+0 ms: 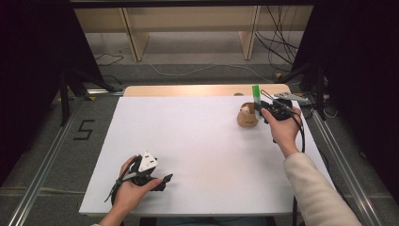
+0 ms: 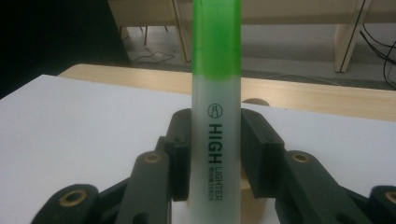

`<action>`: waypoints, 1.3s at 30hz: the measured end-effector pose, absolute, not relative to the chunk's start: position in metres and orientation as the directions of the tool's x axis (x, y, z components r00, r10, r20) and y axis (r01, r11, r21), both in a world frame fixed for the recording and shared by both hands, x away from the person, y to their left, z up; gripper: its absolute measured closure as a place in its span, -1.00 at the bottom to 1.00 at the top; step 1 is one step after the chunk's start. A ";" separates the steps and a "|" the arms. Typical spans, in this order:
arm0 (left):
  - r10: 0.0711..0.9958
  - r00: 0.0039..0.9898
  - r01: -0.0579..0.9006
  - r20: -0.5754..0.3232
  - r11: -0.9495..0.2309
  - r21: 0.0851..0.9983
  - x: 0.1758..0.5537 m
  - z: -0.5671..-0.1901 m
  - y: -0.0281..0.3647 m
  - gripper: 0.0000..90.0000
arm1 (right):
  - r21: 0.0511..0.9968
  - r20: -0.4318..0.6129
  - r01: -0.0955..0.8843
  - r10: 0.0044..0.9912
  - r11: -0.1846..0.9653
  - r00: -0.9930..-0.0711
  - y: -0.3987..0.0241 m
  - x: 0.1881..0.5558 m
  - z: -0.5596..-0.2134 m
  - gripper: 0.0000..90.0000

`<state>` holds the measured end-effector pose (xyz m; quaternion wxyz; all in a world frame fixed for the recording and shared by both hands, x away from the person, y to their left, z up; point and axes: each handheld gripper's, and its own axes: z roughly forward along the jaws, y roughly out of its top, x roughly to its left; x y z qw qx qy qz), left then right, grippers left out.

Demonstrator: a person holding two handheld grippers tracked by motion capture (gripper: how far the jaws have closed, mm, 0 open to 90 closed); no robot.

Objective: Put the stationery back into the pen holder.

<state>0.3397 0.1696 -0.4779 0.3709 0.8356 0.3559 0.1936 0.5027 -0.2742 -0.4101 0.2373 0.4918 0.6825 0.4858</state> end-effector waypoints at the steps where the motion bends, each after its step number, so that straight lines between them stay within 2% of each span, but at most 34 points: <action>1: 0.738 0.672 0.451 0.059 -0.471 0.758 0.340 -0.478 0.170 -0.60 | 0.898 0.152 0.438 0.902 0.045 -0.404 -0.274 0.503 -0.410 0.47; 39: 0.738 0.672 0.449 0.062 -0.473 0.758 0.340 -0.478 0.170 -0.60 | 0.904 0.148 0.426 0.917 0.025 -0.370 -0.273 0.528 -0.403 0.47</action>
